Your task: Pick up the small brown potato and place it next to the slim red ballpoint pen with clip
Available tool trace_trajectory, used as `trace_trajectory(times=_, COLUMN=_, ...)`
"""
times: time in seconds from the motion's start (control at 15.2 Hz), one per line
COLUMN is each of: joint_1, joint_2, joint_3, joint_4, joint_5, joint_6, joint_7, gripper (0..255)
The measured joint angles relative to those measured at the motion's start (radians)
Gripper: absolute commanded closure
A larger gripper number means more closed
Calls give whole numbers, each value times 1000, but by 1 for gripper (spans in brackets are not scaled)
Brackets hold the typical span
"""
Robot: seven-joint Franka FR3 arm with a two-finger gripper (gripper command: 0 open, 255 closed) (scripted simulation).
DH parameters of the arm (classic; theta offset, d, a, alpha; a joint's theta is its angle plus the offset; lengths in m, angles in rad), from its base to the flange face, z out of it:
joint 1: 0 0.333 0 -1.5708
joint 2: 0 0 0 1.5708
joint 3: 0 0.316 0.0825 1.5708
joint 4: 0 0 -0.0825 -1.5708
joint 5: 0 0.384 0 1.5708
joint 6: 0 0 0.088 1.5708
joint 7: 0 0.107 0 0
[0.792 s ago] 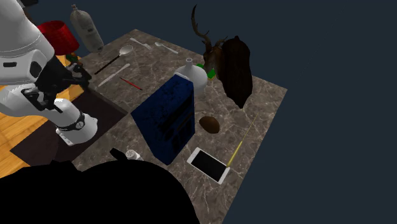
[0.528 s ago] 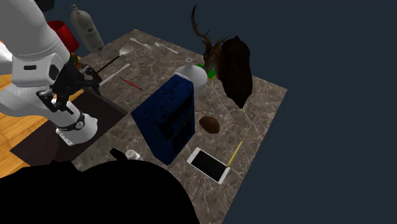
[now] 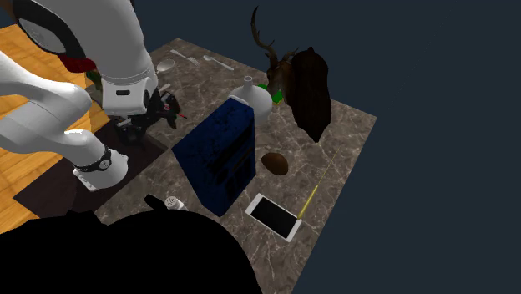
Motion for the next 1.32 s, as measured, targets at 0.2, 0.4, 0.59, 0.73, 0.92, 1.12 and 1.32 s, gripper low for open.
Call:
trace_trajectory(times=0.2, joint_1=7, joint_2=120, joint_3=41, joint_4=74, joint_5=-15, joint_6=44, joint_7=52, gripper=0)
trace_trajectory(times=0.4, joint_1=14, joint_2=235, joint_3=76, joint_4=147, joint_5=-41, joint_6=79, joint_7=105, gripper=0)
trace_trajectory(times=0.59, joint_1=26, joint_2=360, joint_3=110, joint_4=233, joint_5=-77, joint_6=111, joint_7=168, gripper=0)
trace_trajectory(times=0.73, joint_1=35, joint_2=429, joint_3=125, joint_4=287, joint_5=-104, joint_6=117, joint_7=202, gripper=0)
trace_trajectory(times=0.92, joint_1=52, joint_2=550, joint_3=141, joint_4=388, joint_5=-151, joint_6=122, joint_7=252, gripper=0)
trace_trajectory(times=1.12, joint_1=79, joint_2=680, joint_3=149, joint_4=516, joint_5=-203, joint_6=108, joint_7=300, gripper=0)
trace_trajectory(times=1.32, joint_1=117, joint_2=817, joint_3=151, joint_4=664, joint_5=-252, joint_6=77, joint_7=345, gripper=0)
